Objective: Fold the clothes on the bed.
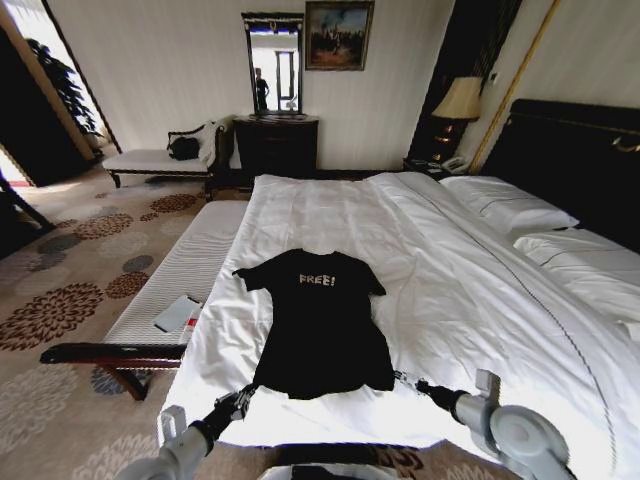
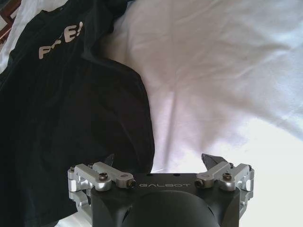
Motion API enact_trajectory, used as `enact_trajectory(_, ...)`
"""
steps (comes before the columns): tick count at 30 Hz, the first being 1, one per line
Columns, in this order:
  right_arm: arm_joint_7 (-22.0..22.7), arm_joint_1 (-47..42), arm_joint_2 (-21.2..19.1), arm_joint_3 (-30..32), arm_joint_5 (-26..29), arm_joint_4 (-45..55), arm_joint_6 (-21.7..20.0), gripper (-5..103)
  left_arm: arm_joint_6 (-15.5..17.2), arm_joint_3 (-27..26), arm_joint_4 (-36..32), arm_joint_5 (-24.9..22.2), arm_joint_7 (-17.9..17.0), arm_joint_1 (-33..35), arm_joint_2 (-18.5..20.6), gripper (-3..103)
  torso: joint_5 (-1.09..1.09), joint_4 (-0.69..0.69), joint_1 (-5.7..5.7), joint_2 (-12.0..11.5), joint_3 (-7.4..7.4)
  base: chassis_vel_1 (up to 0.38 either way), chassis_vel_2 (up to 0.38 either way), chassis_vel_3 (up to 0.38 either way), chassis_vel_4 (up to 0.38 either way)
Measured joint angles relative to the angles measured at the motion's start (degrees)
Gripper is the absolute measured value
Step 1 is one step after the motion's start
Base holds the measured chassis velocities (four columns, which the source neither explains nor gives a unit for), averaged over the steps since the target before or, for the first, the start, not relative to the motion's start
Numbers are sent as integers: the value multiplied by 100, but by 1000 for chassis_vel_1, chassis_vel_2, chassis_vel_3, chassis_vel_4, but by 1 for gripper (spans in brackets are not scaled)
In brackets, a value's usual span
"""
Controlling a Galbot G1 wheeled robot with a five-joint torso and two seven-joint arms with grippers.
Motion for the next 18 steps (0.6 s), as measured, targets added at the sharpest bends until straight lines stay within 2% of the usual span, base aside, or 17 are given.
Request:
enact_trajectory(2, 4, 10, 12, -35, -1, 11, 5, 102, 0, 0, 3, 3, 0, 0, -3, 0, 0, 0, 0, 0, 0, 0, 0, 0, 0)
enact_trajectory(8, 58, 90, 77, -230, -31, 36, 21, 92, 0, -5, 12, 12, 0, 4, -23, 0, 0, 0, 0, 0, 0, 0, 0, 0, 0)
enact_trajectory(11, 67, 114, 99, -301, -77, -5, 27, 79, 0, -2, 12, 27, 0, 5, -34, 0, 0, 0, 0, 0, 0, 0, 0, 0, 0)
enact_trajectory(13, 67, 118, 103, -316, -95, -21, 29, 79, 0, 0, 11, 29, 0, 7, -37, 0, 0, -1, 0, 0, 0, 0, 0, 0, 0)
enact_trajectory(14, 67, 126, 109, -325, -103, -38, 31, 74, 1, 2, 10, 32, 0, 7, -41, 0, 0, 0, 0, 0, 0, 0, 0, 0, 0)
enact_trajectory(15, 67, 126, 109, -325, -103, -38, 31, 74, 1, 2, 10, 32, 0, 7, -41, 0, 0, 0, 0, 0, 0, 0, 0, 0, 0)
enact_trajectory(18, 64, 135, 126, -345, -126, -62, 36, 57, 2, 14, 25, 47, 0, 4, -54, 0, 0, 0, 0, 0, 0, 0, 0, 0, 0)
